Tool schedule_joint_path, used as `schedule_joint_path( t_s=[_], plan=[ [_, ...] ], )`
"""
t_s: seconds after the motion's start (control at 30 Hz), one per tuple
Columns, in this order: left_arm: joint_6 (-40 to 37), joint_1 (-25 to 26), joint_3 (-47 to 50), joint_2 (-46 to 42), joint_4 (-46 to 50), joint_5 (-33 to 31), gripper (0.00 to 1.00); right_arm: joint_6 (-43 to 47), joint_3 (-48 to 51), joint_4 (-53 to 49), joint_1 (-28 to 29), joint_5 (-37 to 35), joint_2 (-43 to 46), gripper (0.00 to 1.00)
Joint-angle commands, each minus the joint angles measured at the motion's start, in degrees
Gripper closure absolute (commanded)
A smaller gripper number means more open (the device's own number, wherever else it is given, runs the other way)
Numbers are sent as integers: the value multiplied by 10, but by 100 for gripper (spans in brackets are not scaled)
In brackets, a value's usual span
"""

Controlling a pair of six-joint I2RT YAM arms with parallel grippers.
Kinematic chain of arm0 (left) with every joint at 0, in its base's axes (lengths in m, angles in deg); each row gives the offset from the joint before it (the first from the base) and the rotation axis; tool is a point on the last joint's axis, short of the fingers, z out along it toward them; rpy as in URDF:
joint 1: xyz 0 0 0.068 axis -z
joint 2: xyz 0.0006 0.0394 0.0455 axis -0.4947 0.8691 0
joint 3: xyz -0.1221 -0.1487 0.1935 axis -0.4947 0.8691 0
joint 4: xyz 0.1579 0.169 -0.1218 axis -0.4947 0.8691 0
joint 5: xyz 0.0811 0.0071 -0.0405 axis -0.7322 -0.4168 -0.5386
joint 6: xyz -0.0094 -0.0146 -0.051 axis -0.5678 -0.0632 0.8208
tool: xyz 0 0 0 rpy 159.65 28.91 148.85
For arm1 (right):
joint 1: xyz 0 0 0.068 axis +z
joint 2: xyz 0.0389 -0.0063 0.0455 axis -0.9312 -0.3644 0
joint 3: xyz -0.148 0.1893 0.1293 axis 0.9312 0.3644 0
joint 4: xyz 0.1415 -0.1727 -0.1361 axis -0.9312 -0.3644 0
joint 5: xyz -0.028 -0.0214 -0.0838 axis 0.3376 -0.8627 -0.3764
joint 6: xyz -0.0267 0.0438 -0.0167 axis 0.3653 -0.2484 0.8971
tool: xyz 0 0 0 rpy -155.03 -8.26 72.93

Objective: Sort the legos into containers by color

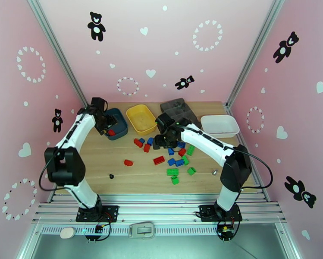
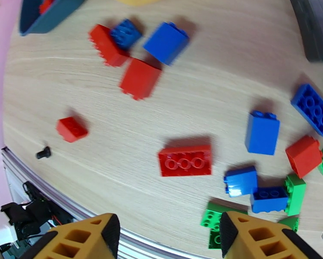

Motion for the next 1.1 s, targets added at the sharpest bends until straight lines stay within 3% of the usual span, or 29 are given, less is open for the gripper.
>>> schedule_joint_path(
  t_s=[0.0,0.13,0.33,0.57,0.77,1.07],
  plan=[
    [-5,47,51,-53,25,-13,28,4,17,-13,-5,-13,20,36],
    [27,100,120,-98,42,-37,30,3,35,-9,-6,-16,26,40],
    [109,167,239,-139,15,-20,32,-9,76,8,-3,-6,40,36],
    [139,228,311,-107,-55,-9,30,-20,105,17,18,-7,50,34],
    [106,238,306,-53,-71,-17,26,-25,111,19,27,-10,51,33],
    [119,239,290,1,-101,-15,27,-22,112,14,27,-19,55,33]
  ],
)
